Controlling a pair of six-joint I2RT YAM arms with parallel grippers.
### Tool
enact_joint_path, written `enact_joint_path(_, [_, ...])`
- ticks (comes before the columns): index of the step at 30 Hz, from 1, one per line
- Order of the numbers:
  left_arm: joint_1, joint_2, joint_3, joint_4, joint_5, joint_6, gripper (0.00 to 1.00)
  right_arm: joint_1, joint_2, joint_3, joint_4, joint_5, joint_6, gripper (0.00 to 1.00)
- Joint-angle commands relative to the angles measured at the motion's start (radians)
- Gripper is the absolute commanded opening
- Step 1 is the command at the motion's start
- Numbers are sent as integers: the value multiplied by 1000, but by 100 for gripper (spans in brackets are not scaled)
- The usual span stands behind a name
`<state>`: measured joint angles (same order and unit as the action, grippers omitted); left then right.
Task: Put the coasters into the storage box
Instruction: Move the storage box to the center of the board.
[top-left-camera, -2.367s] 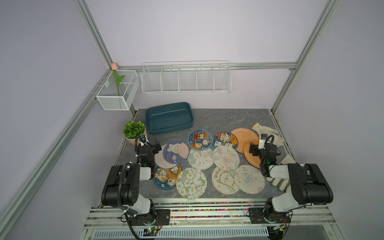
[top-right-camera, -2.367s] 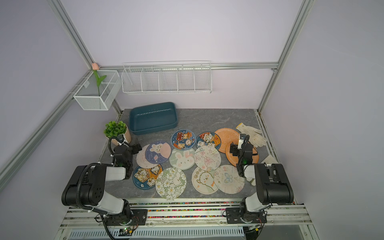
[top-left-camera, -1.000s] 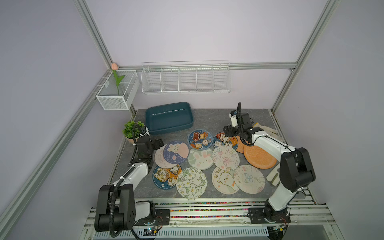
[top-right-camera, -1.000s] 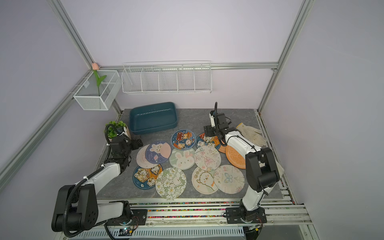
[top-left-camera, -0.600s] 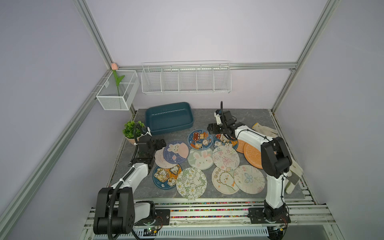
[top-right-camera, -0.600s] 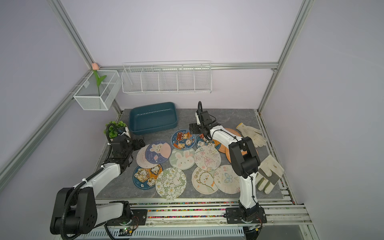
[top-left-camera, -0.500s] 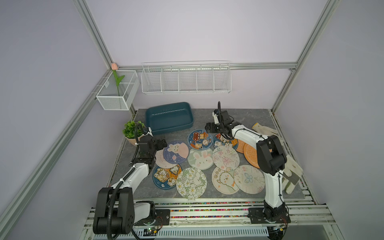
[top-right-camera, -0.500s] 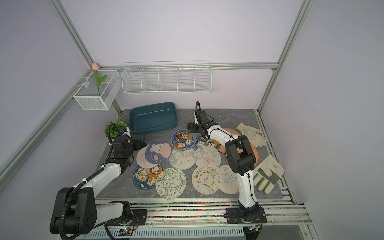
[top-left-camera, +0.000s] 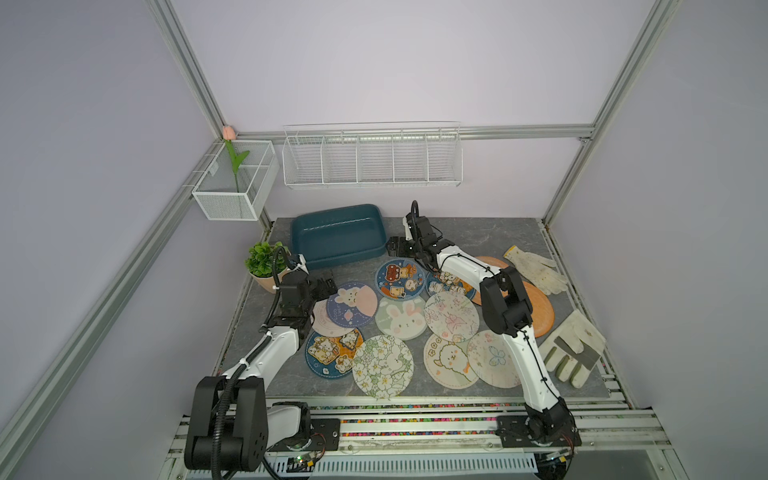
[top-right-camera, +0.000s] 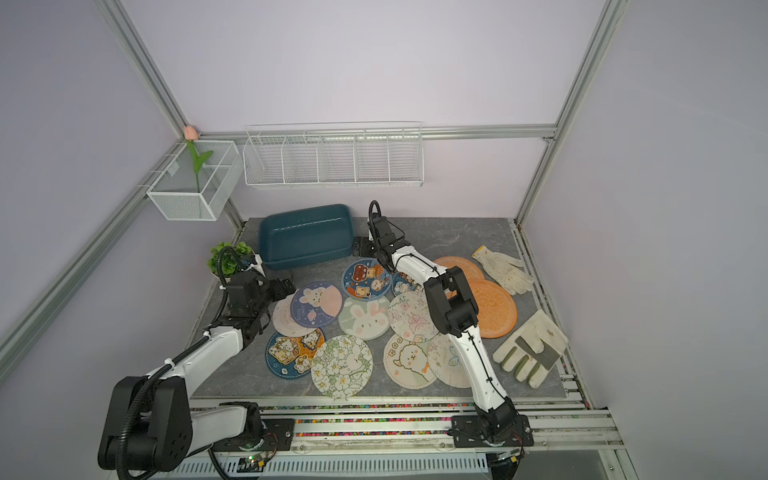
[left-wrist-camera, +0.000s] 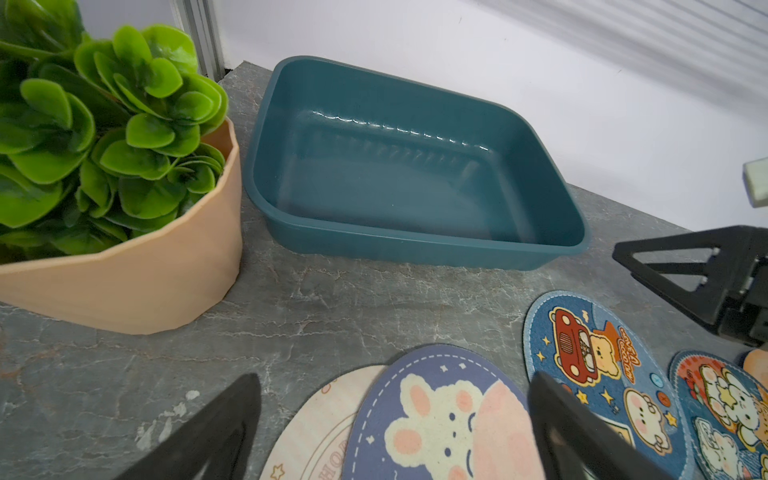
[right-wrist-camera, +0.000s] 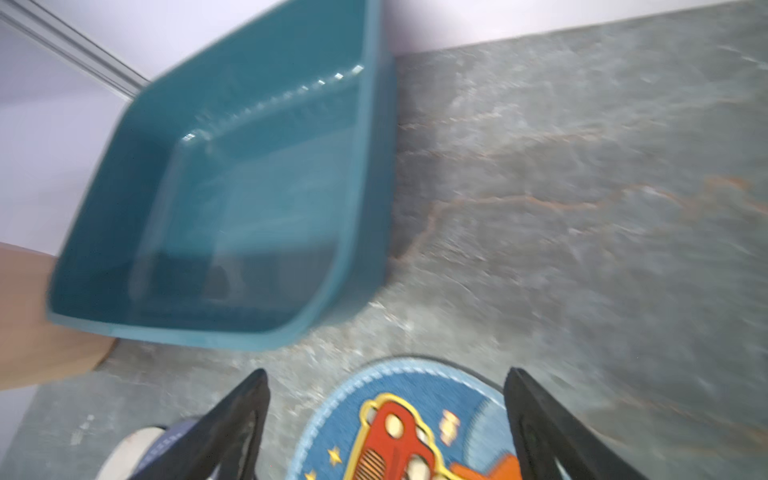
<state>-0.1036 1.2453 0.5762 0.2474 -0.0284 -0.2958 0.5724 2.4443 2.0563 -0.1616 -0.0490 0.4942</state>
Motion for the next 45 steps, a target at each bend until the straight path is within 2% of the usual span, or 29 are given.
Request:
enact_joint_path(1, [-5, -19, 5, -22, -5, -9, 99, 15, 50, 94, -26, -2, 22, 90])
enact_joint_path(7, [-5, -15, 8, -24, 0, -12, 99, 28, 161, 308, -167, 93, 9, 93])
enact_joint_path(19, [-4, -7, 25, -40, 1, -9, 99, 29, 262, 463, -265, 185, 7, 99])
enact_joint_path(25, [-4, -5, 27, -44, -4, -11, 99, 28, 272, 477, -298, 234, 20, 95])
enact_joint_path(34, [-4, -2, 31, -48, -12, -9, 99, 26, 215, 395, -304, 364, 42, 92])
enact_joint_path(45, [-4, 0, 39, -68, -43, -8, 99, 11, 171, 354, -352, 444, 75, 84])
